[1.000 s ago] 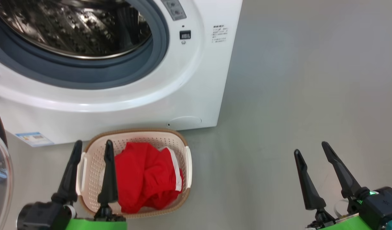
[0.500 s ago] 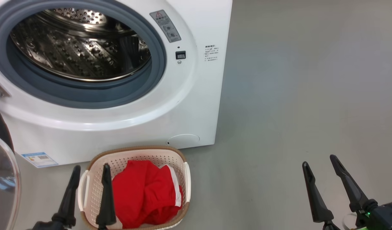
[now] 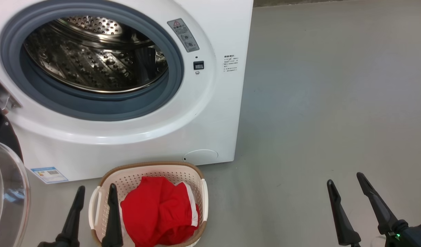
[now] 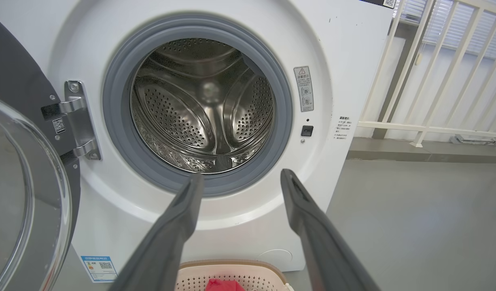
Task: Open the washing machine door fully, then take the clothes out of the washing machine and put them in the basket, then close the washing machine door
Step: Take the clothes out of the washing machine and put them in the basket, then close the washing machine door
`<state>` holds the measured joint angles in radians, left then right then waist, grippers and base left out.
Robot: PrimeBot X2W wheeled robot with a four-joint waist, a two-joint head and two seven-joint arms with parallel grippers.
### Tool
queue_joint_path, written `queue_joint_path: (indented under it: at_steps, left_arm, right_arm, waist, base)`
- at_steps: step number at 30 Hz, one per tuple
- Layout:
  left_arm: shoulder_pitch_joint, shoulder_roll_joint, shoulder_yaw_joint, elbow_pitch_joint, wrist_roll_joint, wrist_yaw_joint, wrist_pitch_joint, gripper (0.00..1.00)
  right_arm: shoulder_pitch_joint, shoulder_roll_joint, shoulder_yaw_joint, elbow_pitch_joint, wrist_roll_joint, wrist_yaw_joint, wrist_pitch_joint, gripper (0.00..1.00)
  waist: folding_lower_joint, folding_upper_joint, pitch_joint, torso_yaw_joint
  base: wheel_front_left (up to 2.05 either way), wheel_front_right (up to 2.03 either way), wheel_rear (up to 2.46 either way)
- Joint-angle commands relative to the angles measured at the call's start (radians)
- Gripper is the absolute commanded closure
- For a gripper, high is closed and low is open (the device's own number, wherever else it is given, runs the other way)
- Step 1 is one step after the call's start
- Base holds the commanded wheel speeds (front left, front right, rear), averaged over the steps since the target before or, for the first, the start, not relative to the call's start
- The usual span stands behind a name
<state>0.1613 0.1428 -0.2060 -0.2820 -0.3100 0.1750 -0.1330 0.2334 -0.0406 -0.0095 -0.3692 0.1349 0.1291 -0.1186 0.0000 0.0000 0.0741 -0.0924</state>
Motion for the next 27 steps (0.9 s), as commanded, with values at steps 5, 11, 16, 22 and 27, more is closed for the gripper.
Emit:
queue_joint_path:
  at_steps: [5, 11, 16, 22, 27]
  left_arm:
    - [-0.010, 0.012, 0.023, -0.039, -0.002, 0.008, 0.004, 0.00]
    - [-0.008, 0.015, 0.020, -0.043, -0.001, 0.011, 0.007, 0.00]
    - [-0.008, 0.021, 0.016, -0.048, 0.001, 0.011, 0.010, 0.00]
    - [-0.012, 0.027, 0.015, -0.056, 0.004, 0.012, 0.010, 0.00]
    - [-0.015, 0.029, 0.013, -0.058, 0.004, 0.014, 0.009, 0.00]
  right_arm:
    - [0.001, -0.010, 0.022, -0.036, 0.013, 0.002, 0.004, 0.00]
    - [0.003, -0.010, 0.022, -0.041, 0.014, 0.002, 0.005, 0.00]
    - [0.004, -0.010, 0.022, -0.044, 0.015, 0.002, 0.005, 0.00]
    - [0.000, -0.010, 0.022, -0.043, 0.018, 0.002, 0.004, 0.00]
    - [-0.001, -0.010, 0.021, -0.043, 0.018, 0.002, 0.004, 0.00]
  waist:
    - [0.0000, 0.0000, 0.000, 0.006]
    - [0.0000, 0.0000, 0.000, 0.011]
    - [0.0000, 0.0000, 0.002, 0.012]
    - [0.0000, 0.0000, 0.007, 0.012]
    - [0.0000, 0.0000, 0.009, 0.014]
  base:
    - [0.00, 0.00, 0.00]
    - [-0.31, 0.31, 0.00]
    - [-1.07, 1.05, 0.01]
    - [-1.52, 1.47, 0.06]
    - [-0.92, 0.92, 0.00]
